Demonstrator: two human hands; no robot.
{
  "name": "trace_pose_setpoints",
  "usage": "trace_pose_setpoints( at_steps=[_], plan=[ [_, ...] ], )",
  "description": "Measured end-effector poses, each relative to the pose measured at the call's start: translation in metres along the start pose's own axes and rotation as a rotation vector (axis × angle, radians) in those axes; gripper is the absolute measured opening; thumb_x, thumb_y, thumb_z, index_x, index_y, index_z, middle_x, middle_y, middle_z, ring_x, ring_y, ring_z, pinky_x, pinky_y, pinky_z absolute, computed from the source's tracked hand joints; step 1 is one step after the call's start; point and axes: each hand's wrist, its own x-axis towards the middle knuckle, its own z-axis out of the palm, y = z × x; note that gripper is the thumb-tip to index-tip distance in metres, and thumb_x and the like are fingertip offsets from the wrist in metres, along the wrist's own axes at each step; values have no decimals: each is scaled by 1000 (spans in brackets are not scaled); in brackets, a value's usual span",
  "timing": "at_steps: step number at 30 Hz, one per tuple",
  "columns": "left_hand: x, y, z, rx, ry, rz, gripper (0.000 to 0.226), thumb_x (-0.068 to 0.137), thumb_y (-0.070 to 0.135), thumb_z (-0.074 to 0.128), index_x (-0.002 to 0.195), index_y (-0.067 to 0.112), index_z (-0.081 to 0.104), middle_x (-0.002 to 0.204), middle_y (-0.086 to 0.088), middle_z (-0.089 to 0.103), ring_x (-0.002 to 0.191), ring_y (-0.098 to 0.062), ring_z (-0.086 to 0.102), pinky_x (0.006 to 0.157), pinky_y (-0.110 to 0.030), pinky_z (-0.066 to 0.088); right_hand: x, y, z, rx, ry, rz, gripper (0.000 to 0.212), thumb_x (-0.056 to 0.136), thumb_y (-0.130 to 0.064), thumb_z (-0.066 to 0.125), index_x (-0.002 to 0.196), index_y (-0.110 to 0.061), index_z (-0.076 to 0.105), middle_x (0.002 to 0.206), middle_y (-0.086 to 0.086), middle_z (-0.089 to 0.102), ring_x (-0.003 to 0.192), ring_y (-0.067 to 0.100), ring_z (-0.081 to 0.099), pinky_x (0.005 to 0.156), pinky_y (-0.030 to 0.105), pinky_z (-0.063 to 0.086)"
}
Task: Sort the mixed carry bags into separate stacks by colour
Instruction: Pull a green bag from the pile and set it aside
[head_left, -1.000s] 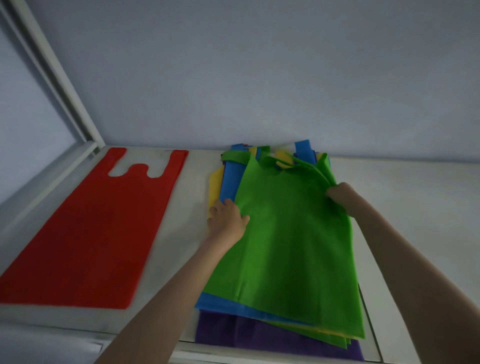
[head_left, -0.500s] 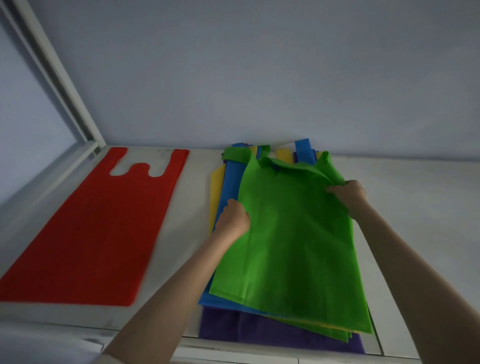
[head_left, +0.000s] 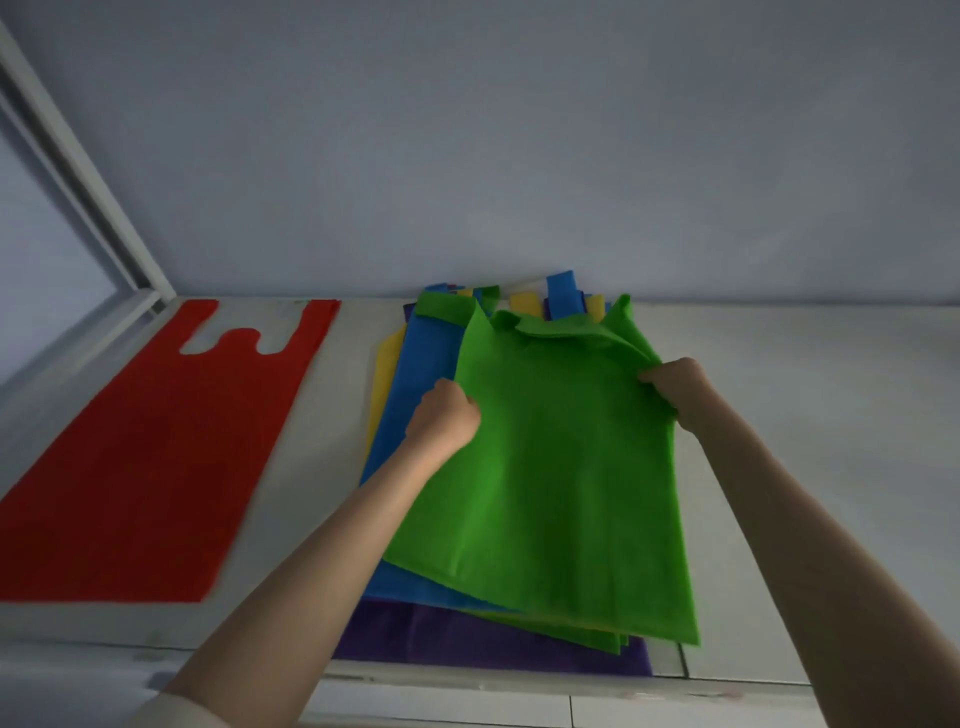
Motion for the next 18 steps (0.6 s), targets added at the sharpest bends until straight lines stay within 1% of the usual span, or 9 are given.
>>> trace_pose_setpoints(
  at_steps=[2, 5, 7, 8, 9, 11, 14, 16, 18],
  plan=[
    [-5, 26, 4, -14, -10, 55, 33, 100, 15, 37, 123, -6, 47, 74, -2, 45, 59, -13, 45, 49, -23, 32, 15, 0, -27, -61, 24, -34, 42, 88, -3, 53, 124, 15, 46, 115, 28, 56, 90, 24, 48, 74, 30, 39],
    [-13, 82, 19, -8, 11, 145, 23, 99, 16, 38, 97, -1, 53, 72, 0, 42, 61, -15, 41, 48, -25, 28, 42, 0, -83, -163, 22, -111, 31, 90, -2, 47, 113, 19, 50, 102, 28, 52, 84, 24, 47, 53, 26, 40],
    [-21, 129, 33, -20, 68, 204, 32, 98, 16, 39, 67, 10, 40, 66, 0, 40, 65, -19, 44, 51, -28, 30, 56, -6, -125, -209, 38, -146, 20, 91, -4, 47, 87, 14, 54, 94, 23, 47, 70, 23, 48, 34, 18, 36],
    [-26, 152, 41, -47, 98, 230, 35, 98, 16, 39, 63, 11, 36, 64, 0, 39, 66, -21, 45, 52, -29, 30, 62, -11, -146, -186, 61, -174, 22, 91, -7, 47, 87, 14, 54, 94, 21, 46, 70, 22, 48, 30, 15, 34],
    [-31, 173, 48, -91, 133, 251, 33, 98, 17, 38, 66, 10, 40, 65, 1, 41, 67, -22, 48, 53, -29, 31, 70, -15, -167, -130, 102, -212, 28, 92, -11, 48, 99, 16, 54, 95, 21, 46, 78, 22, 49, 35, 17, 38],
    [-36, 203, 69, -182, 177, 255, 26, 99, 18, 37, 96, 0, 55, 72, 1, 46, 68, -21, 53, 55, -27, 34, 85, -13, -202, -81, 209, -275, 40, 94, -18, 46, 121, 11, 51, 102, 25, 53, 90, 24, 49, 63, 29, 43],
    [-44, 205, 117, -181, 99, 147, 36, 100, 19, 36, 127, -3, 47, 76, -3, 52, 52, -9, 41, 44, -22, 29, 102, 28, -220, -222, 141, -246, 42, 94, -16, 46, 128, 7, 48, 128, 28, 54, 115, 37, 54, 95, 44, 43],
    [-51, 190, 150, -112, 7, 43, 35, 101, 18, 37, 128, -3, 46, 71, 0, 46, 51, -8, 38, 40, -21, 30, 118, 69, -219, -338, 32, -201, 42, 92, -14, 47, 129, 5, 48, 126, 27, 55, 115, 38, 54, 96, 44, 45],
    [-57, 180, 172, -54, -33, -33, 36, 101, 18, 37, 130, -2, 45, 75, 0, 47, 52, -7, 38, 36, -19, 33, 123, 99, -219, -370, -8, -110, 37, 91, -10, 48, 121, 11, 52, 101, 25, 57, 94, 32, 56, 75, 38, 49]
  ],
)
